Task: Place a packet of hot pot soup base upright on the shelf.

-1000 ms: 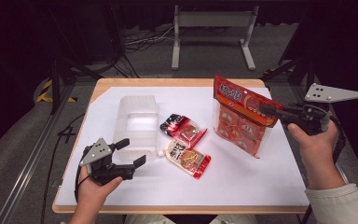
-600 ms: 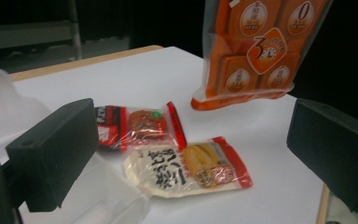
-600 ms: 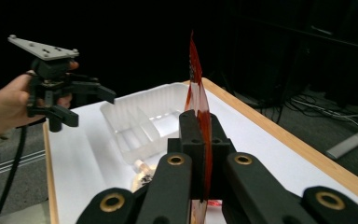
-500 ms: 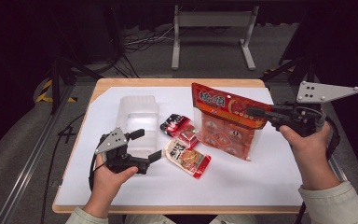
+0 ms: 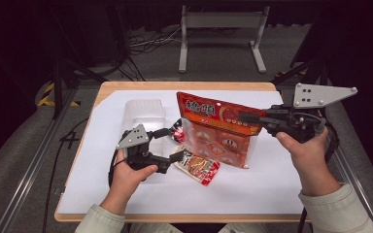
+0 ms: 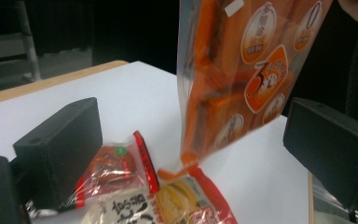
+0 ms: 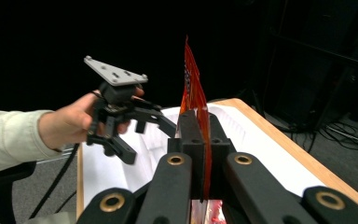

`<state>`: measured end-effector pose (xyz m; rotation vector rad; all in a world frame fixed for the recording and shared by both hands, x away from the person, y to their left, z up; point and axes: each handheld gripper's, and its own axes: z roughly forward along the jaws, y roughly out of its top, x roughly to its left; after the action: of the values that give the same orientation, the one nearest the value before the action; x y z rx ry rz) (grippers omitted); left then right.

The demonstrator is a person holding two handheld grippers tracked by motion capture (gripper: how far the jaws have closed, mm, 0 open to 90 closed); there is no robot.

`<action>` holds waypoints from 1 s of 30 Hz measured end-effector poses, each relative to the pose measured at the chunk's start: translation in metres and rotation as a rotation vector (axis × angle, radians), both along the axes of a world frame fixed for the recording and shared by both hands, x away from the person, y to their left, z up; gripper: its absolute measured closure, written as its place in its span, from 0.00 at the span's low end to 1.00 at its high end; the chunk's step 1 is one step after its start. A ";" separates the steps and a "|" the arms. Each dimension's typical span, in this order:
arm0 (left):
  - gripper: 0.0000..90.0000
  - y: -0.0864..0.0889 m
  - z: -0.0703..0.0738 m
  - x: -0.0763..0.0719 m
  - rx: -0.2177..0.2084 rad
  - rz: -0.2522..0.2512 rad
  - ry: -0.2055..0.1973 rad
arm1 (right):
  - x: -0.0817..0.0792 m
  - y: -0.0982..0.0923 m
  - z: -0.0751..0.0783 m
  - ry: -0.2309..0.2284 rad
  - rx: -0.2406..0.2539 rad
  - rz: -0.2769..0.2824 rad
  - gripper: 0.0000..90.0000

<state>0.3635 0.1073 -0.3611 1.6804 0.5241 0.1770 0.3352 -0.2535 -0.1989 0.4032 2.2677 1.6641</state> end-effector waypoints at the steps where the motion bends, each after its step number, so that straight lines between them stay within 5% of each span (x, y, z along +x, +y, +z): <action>1: 0.06 0.000 0.000 0.000 0.000 0.000 0.000 | 0.000 0.000 0.000 0.000 0.000 0.000 1.00; 12: 0.02 -0.010 -0.009 0.017 -0.047 -0.050 -0.029 | 0.000 0.014 -0.002 -0.028 0.023 0.071 1.00; 20: 0.04 -0.025 -0.013 0.018 -0.115 -0.163 -0.022 | 0.002 0.025 -0.008 -0.031 0.038 0.100 1.00; 23: 0.09 -0.031 -0.016 0.017 -0.067 -0.200 -0.018 | 0.003 0.027 -0.013 -0.027 0.061 0.106 1.00; 27: 0.19 -0.032 -0.020 0.019 -0.085 -0.248 -0.018 | 0.004 0.029 -0.017 -0.024 0.084 0.108 1.00; 30: 0.33 -0.029 -0.021 0.020 -0.085 -0.259 -0.057 | 0.006 0.028 -0.021 -0.020 0.095 0.108 1.00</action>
<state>0.3840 0.0783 -0.3817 1.6385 0.2639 0.0139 0.3408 -0.2251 -0.2199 0.2888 2.2390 1.8256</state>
